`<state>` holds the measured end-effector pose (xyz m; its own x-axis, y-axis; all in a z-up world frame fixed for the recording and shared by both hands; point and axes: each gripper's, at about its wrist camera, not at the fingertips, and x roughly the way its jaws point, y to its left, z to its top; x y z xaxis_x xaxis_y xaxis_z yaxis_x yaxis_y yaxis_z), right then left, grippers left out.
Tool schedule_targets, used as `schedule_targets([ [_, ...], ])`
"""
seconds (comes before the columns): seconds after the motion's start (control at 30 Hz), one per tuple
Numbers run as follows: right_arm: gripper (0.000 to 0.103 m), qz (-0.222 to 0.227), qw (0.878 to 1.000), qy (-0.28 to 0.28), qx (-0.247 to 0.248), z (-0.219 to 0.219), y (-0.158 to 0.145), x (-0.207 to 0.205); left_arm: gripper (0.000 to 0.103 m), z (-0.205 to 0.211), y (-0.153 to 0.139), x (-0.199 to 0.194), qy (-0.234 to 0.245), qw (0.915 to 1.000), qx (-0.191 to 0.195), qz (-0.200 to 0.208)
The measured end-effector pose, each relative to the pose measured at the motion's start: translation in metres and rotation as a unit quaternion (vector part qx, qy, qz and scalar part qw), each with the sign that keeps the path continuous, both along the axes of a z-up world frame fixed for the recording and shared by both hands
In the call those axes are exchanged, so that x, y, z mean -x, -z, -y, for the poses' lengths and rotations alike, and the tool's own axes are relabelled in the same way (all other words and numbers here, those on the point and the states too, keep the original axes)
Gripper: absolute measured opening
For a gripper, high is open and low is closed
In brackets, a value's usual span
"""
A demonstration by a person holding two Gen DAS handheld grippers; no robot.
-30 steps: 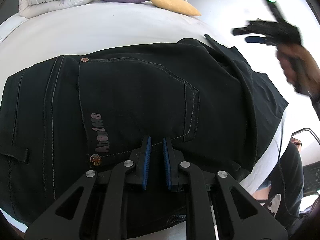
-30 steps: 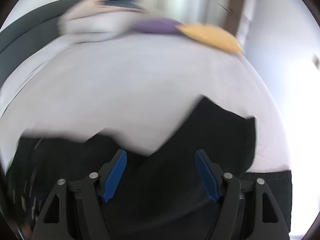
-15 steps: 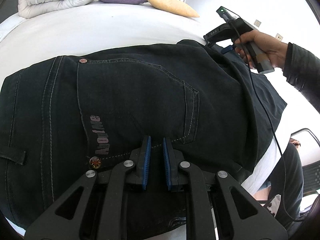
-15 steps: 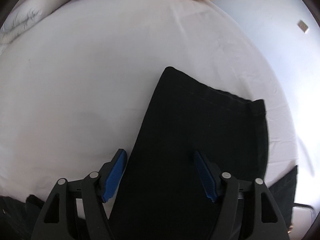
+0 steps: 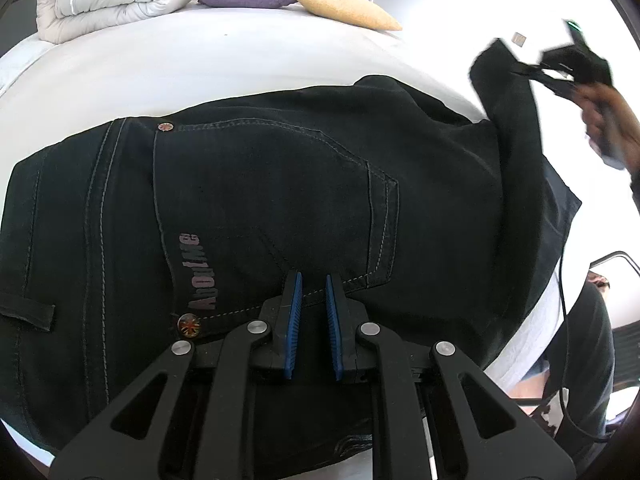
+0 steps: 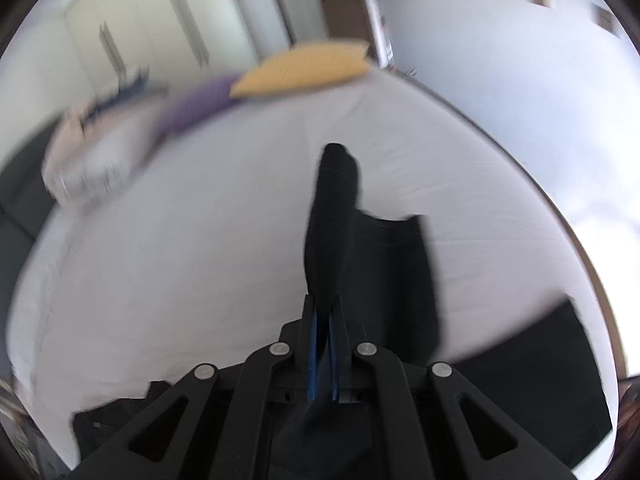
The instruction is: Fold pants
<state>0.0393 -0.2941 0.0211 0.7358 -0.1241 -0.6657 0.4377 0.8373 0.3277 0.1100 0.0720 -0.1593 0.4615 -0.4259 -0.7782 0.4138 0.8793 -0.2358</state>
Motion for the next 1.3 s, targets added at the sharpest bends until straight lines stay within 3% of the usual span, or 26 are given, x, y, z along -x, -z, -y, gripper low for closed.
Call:
schedule_targets([
  [0.07, 0.005, 0.033, 0.998, 0.037, -0.038, 0.03, 0.004, 0.043, 0.012, 0.003, -0.001, -0.002, -0.002, 1.0, -0.002, -0.003],
  [0.17, 0.003, 0.071, 0.984, 0.122, -0.11, 0.074, 0.039, 0.124, 0.012, 0.01, 0.0, -0.006, -0.006, 0.9999, -0.006, -0.01],
  [0.3, 0.003, 0.083, 0.952, 0.196, -0.221, 0.115, 0.116, 0.201, 0.012, 0.016, -0.003, -0.011, -0.01, 0.9997, -0.014, -0.016],
  [0.47, 0.008, 0.103, 0.938, 0.211, -0.256, 0.118, 0.146, 0.233, 0.012, 0.029, -0.004, -0.017, -0.017, 0.9992, -0.03, -0.021],
  [0.53, 0.033, 0.123, 0.928, 0.21, -0.284, 0.12, 0.153, 0.238, 0.012, 0.03, -0.004, -0.018, -0.019, 0.999, -0.034, -0.021],
  [0.6, 0.049, 0.145, 0.923, 0.203, -0.295, 0.119, 0.153, 0.236, 0.012, 0.034, -0.004, -0.019, -0.023, 0.9988, -0.039, -0.021],
  [0.73, 0.055, 0.15, 0.924, 0.201, -0.288, 0.121, 0.149, 0.224, 0.012, 0.039, -0.004, -0.017, -0.026, 0.9984, -0.047, -0.019],
  [0.77, 0.054, 0.152, 0.923, 0.201, -0.292, 0.118, 0.143, 0.214, 0.012, 0.04, -0.004, -0.017, -0.026, 0.9983, -0.049, -0.019],
  [0.87, 0.038, 0.155, 0.918, 0.203, -0.304, 0.13, 0.147, 0.207, 0.012, 0.039, -0.004, -0.016, -0.026, 0.9982, -0.051, -0.018],
  [0.93, 0.014, 0.152, 0.916, 0.203, -0.31, 0.138, 0.15, 0.204, 0.012, 0.039, -0.003, -0.015, -0.027, 0.9982, -0.051, -0.018],
  [0.97, 0.008, 0.148, 0.916, 0.207, -0.31, 0.141, 0.152, 0.204, 0.012, 0.039, -0.003, -0.015, -0.027, 0.9982, -0.051, -0.017],
  [1.3, 0.004, 0.155, 0.916, 0.23, -0.29, 0.136, 0.155, 0.232, 0.013, 0.027, -0.006, -0.015, -0.024, 0.9985, -0.042, -0.024],
])
